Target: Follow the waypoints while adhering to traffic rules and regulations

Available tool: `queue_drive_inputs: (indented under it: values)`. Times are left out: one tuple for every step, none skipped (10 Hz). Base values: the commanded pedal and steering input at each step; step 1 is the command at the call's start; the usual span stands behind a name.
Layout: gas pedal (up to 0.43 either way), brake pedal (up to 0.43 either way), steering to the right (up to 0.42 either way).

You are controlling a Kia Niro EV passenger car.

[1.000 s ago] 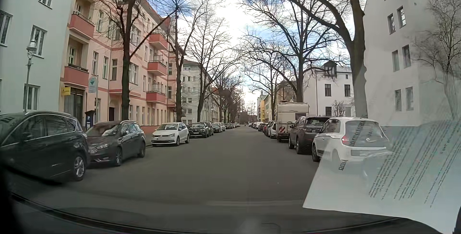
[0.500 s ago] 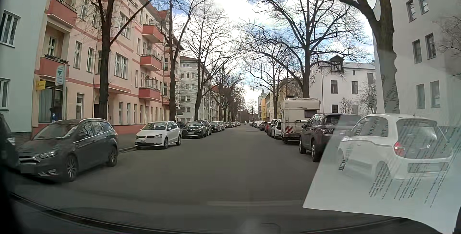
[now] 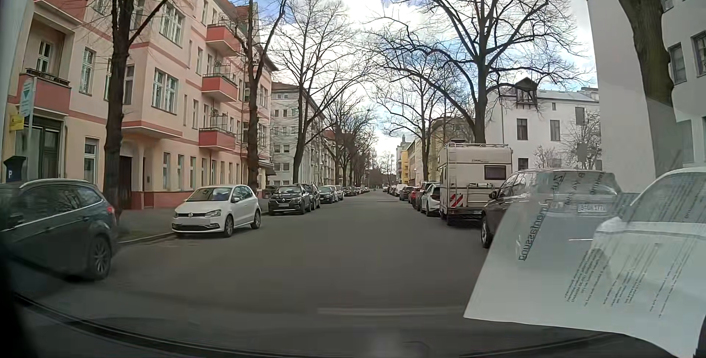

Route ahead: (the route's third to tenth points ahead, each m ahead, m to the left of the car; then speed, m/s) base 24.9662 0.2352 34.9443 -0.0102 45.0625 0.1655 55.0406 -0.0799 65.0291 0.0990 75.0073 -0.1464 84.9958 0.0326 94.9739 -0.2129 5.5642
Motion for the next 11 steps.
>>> queue_drive_inputs:
  values:
    - [0.008, 0.030, -0.003]
    - [0.008, 0.030, -0.001]
    - [0.008, 0.030, 0.000]
    - [0.008, 0.030, 0.002]
    - [0.020, 0.030, 0.003]
    - [0.020, 0.030, 0.006]
    - [0.028, 0.030, 0.006]
    - [0.028, 0.030, 0.007]
    - [0.039, 0.030, 0.009]
    - [0.047, 0.030, 0.011]
    - [0.059, 0.030, 0.011]
